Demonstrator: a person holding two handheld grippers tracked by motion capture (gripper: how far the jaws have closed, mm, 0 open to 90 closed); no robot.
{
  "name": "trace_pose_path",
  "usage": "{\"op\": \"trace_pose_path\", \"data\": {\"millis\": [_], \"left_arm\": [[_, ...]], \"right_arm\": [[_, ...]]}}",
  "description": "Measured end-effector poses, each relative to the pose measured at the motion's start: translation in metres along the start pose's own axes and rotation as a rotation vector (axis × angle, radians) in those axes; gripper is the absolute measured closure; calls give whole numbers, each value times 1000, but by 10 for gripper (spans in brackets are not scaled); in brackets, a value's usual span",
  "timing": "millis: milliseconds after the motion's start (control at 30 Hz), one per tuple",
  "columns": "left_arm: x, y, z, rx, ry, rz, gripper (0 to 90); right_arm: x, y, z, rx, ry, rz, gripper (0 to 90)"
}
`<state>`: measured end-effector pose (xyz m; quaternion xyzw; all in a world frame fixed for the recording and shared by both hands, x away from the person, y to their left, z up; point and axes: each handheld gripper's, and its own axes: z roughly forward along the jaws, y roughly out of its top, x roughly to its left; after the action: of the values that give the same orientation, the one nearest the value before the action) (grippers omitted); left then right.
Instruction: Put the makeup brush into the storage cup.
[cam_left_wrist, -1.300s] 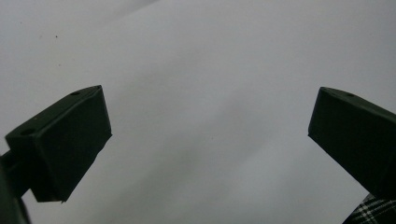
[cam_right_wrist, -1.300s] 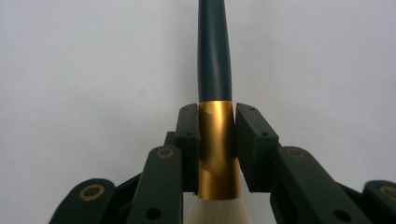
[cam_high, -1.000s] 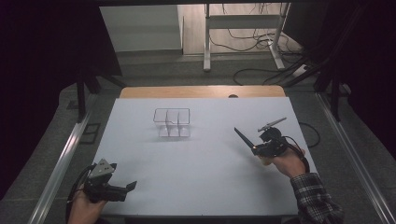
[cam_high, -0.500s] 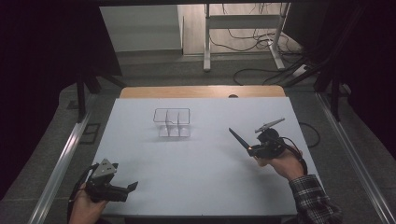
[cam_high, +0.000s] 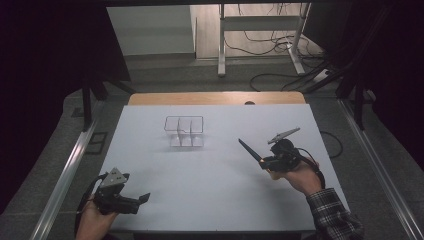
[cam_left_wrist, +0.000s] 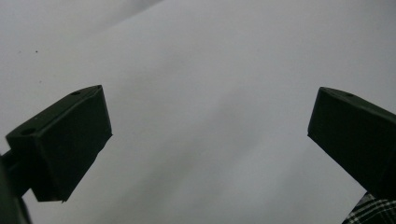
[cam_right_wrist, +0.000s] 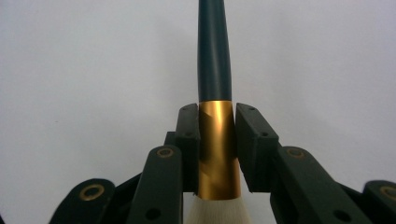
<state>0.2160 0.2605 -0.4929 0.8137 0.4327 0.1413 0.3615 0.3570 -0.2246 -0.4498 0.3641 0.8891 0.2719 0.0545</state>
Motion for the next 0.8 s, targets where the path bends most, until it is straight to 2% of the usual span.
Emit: {"op": "trace_pose_path", "data": {"millis": [133,433,800], "left_arm": [[-1,2,1,-5,-16,-12,0],[-2,8,4,-10,-34,-11,0],[-5,18,9,-6,-75,36,0]], "right_arm": [[5,2,2,4,12,-21,715],[20,6,5,8,36,-59,715],[36,10,9,18,68,-111,715]]}}
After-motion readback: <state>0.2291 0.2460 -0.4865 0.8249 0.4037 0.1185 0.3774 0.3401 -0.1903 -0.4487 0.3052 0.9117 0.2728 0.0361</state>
